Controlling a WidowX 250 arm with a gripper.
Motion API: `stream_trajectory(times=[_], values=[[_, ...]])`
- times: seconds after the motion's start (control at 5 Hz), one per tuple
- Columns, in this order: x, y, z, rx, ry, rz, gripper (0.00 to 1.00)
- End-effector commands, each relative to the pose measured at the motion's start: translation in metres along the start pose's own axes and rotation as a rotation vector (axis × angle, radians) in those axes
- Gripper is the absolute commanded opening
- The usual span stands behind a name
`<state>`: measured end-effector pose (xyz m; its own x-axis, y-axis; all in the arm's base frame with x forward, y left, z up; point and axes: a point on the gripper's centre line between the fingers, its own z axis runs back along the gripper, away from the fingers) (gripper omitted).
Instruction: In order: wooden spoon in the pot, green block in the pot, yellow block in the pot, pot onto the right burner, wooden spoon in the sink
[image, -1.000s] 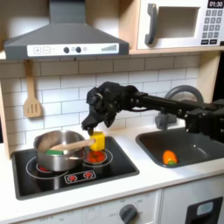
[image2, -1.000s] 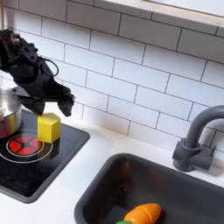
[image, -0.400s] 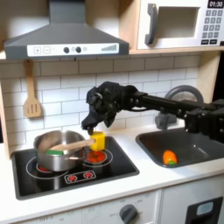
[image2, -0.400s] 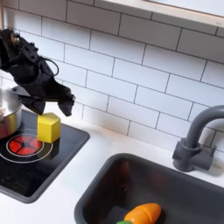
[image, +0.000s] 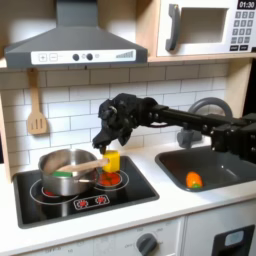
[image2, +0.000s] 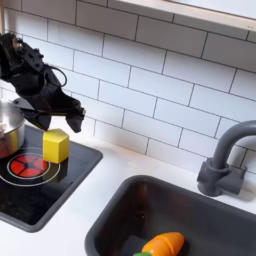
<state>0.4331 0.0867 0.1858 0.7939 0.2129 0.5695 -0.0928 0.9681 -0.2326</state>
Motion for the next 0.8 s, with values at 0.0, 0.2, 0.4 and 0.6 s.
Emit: stream_trajectory(times=[0.0, 0.2, 0.4, 0.6], values=[[0.001, -0.001, 0.003, 0.005, -0.007, -0.006, 1.00], [-0.003, 0.002, 0.001, 0.018, 0.007, 0.005, 1.00], [-0.002, 0.009, 0.002, 0.072, 0.001, 0.004, 1.00], [-0.006, 0.012, -0.002, 0.076, 0.019, 0.001, 1.00]])
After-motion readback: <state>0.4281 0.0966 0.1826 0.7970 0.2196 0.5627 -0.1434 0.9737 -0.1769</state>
